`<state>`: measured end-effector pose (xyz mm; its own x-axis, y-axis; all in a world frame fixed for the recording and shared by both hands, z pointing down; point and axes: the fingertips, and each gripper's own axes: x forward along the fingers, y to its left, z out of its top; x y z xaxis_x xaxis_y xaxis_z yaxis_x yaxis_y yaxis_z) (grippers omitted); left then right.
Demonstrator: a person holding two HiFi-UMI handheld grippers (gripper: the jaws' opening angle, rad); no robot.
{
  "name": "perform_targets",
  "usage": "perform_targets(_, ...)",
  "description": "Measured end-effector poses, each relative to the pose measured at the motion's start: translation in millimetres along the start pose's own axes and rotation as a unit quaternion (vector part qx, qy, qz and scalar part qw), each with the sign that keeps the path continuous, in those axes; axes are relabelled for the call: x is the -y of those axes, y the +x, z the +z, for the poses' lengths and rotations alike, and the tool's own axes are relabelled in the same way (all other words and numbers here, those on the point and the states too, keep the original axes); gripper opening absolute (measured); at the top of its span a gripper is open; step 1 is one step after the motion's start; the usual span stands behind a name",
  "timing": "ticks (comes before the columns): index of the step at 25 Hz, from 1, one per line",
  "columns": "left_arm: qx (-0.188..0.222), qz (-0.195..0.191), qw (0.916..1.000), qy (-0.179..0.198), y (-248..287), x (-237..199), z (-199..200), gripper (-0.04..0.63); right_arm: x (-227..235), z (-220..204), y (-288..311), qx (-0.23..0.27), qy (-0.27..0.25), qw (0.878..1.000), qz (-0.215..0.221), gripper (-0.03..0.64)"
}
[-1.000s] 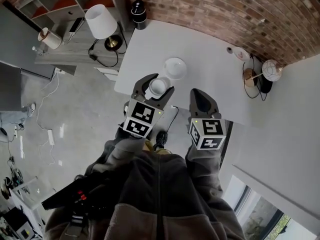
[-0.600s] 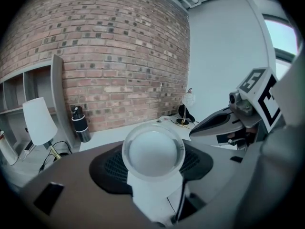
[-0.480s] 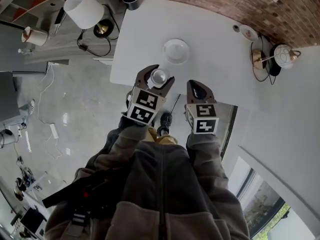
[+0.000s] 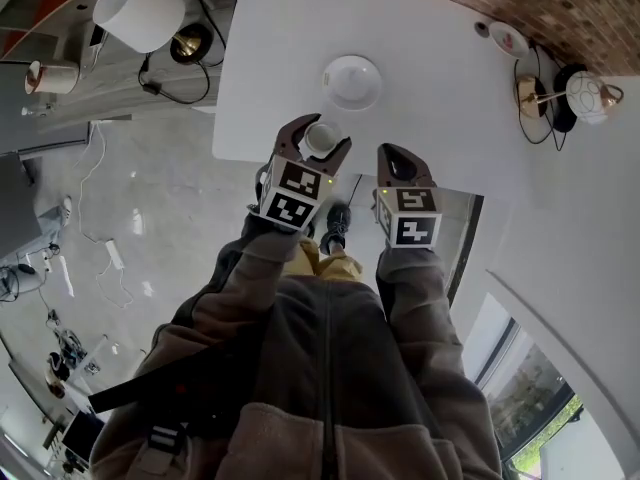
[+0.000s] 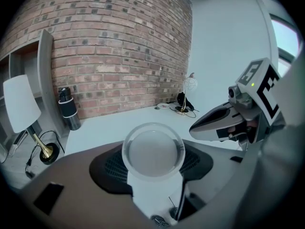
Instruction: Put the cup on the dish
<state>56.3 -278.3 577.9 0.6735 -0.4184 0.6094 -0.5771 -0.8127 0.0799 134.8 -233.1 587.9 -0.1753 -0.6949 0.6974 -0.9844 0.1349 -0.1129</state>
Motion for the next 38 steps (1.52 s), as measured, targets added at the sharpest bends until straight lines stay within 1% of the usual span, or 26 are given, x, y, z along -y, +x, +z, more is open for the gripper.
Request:
perform_targets(6,-0.018,-0.008,0.9997,-0.017,30.3,-9.1,-18.5,0.265,11.6,-21.2,23.9,-0.019,0.016,1.000,-0.003,0.001)
perform_targets(12,-0.029,-0.016,0.9992,-0.021,55.2,-14.0,-31.8,0.265,20.8,-32.6,41.7,-0.024,0.033,0.999,-0.002,0.000)
perform_targets(18,-0.028,-0.016,0.9994,-0.013,80.2,-23.5,-34.0,0.265,28.2,-40.2,60.9,-0.031,0.044,0.999,-0.003,0.000)
perform_targets(24,-0.028,-0.015,0.9995,-0.001,104.2,-34.7,-35.4,0.265,32.7,-35.1,79.1,-0.029,0.043,0.999,-0.002,0.002)
perform_targets(30,-0.032,-0.017,0.9993,0.008,128.7,-40.1,-40.0,0.265,42.3,-34.0,94.4,-0.030,0.054,0.998,-0.007,0.000)
perform_targets(34,-0.035,-0.012,0.9992,0.016,146.2,-49.1,-44.2,0.265,43.8,-38.5,100.2,-0.032,0.063,0.997,-0.011,0.001)
perform_targets(38,-0.038,-0.008,0.9992,0.015,159.6,-54.1,-43.9,0.265,44.4,-45.0,98.3,-0.037,0.069,0.997,-0.013,0.000)
